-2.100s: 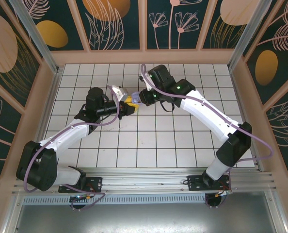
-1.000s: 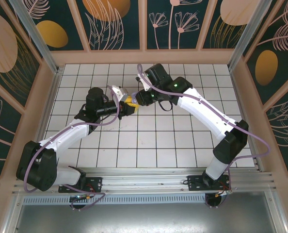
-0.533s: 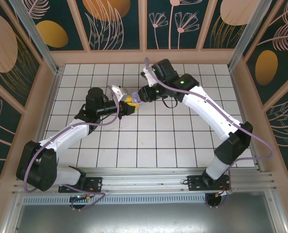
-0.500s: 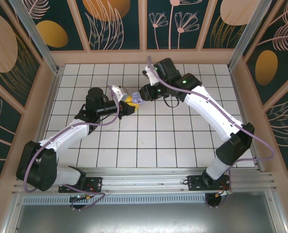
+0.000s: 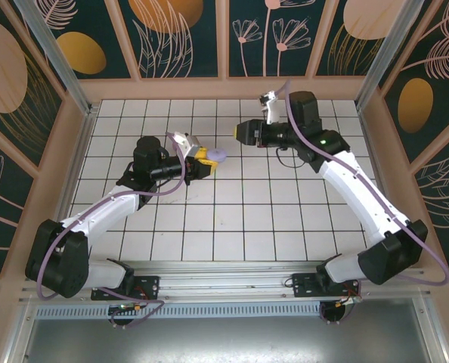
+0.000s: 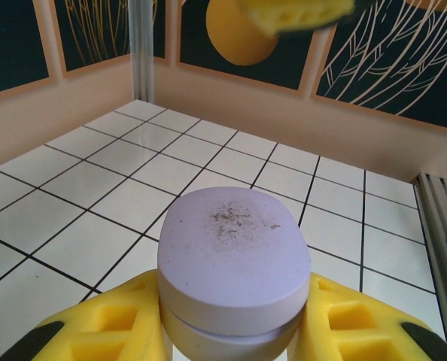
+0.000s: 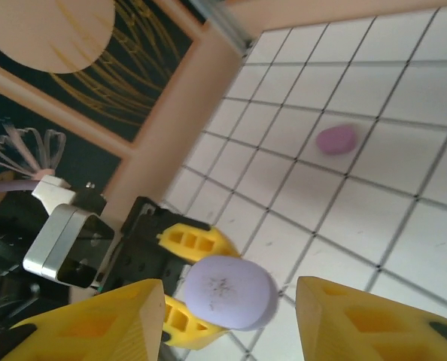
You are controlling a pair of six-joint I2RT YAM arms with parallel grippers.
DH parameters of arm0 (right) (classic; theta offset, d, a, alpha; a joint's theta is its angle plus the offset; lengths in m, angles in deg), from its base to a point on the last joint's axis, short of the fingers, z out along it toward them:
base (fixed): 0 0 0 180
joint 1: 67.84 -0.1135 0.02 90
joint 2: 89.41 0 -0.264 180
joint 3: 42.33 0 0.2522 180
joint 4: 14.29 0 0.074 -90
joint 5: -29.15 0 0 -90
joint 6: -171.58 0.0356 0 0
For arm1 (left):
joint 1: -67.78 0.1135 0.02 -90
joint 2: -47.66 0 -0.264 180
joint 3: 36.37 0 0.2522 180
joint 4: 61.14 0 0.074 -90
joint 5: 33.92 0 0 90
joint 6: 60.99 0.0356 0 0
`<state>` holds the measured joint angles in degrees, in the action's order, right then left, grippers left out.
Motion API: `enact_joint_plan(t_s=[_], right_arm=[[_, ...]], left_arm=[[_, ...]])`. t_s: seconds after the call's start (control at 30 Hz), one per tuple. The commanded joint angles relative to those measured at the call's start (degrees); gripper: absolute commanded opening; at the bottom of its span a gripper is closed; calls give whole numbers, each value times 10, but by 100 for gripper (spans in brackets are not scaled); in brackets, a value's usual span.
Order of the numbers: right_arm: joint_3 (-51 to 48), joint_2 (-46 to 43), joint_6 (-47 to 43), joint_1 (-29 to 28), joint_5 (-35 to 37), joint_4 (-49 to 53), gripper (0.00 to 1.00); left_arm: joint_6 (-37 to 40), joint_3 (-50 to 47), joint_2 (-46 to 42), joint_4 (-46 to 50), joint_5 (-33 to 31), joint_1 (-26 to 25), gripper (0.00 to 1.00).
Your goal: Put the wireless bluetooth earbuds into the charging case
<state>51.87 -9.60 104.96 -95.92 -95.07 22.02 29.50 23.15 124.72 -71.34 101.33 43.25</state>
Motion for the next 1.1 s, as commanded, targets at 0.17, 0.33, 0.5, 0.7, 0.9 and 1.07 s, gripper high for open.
enact_joint_plan(t_s=[0.17,0.33,0.5,0.7,0.9,1.07], right_arm=[[-73,11,118,-9,-92,-138,57],[-91,27,153,-18,-104,-153,61],[-104,47,190,-27,-135,-190,61],[-113,61,228,-30,-161,-231,56],[-133,66,266,-30,-180,-281,38],[-141,64,277,-30,-183,-293,25]], left_arm=[[-54,7,-14,-86,29,-1,0],[-80,7,-9,-125,36,-2,0],[-91,8,-1,-139,41,-2,0],[-93,1,-4,-141,43,-2,0],[-75,-8,-12,-114,34,-2,0],[-62,-10,-19,-87,14,-1,17]])
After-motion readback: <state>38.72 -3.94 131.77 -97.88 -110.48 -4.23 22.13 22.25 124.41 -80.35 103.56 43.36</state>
